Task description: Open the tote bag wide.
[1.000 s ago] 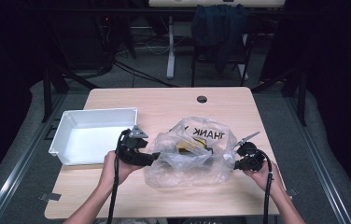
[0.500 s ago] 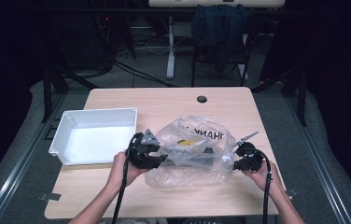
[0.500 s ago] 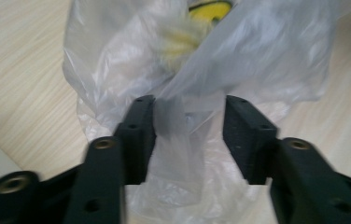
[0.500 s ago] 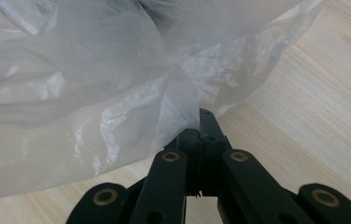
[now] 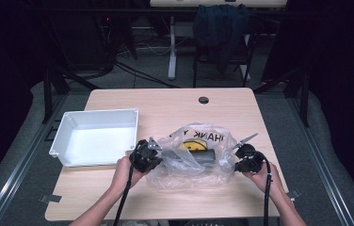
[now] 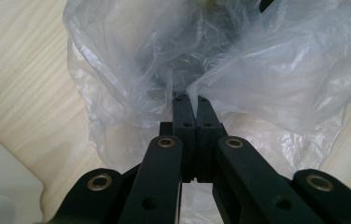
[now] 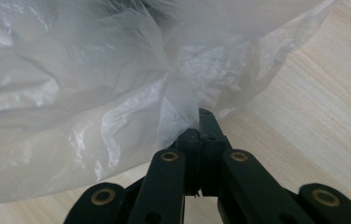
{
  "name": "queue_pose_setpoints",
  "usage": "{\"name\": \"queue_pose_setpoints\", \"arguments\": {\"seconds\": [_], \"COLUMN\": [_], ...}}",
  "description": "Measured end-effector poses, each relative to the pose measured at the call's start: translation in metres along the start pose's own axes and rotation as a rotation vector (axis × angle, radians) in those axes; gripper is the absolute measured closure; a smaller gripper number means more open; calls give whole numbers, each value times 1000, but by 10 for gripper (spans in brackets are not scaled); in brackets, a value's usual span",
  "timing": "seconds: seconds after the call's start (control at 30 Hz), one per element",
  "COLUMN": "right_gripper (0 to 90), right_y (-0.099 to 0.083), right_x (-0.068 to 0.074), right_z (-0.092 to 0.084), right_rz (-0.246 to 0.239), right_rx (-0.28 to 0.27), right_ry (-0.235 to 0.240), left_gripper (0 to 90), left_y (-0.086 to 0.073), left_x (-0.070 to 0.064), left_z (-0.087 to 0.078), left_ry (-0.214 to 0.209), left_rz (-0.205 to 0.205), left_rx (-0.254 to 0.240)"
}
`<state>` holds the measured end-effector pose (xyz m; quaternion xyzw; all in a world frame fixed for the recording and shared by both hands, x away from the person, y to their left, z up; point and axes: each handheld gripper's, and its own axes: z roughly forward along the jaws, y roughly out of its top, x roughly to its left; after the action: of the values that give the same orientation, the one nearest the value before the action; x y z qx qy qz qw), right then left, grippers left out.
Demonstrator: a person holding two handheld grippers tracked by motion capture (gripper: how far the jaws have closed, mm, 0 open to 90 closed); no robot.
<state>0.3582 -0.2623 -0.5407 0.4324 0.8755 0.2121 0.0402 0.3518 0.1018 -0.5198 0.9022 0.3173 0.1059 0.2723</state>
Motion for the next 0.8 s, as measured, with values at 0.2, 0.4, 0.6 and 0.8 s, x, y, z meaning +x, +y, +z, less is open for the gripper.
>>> {"name": "queue_pose_setpoints", "arguments": {"seconds": [0.2, 0.4, 0.6, 0.8], "right_gripper": [481, 293, 293, 795], "right_y": [-1, -5, -4, 4], "right_x": [-6, -6, 16, 29], "right_z": [-21, -56, -85, -73], "right_rz": [26, 13, -70, -89], "right_rx": [-16, -121, -236, -295], "right_ry": [76, 89, 100, 76], "left_gripper": [900, 900, 900, 900], "left_y": [-4, -5, -6, -8], "left_x": [2, 6, 9, 12], "left_z": [0, 2, 5, 7], "left_ry": [2, -14, -29, -44], "left_rz": [-14, -35, -57, -65], "left_rx": [0, 0, 14, 36]}}
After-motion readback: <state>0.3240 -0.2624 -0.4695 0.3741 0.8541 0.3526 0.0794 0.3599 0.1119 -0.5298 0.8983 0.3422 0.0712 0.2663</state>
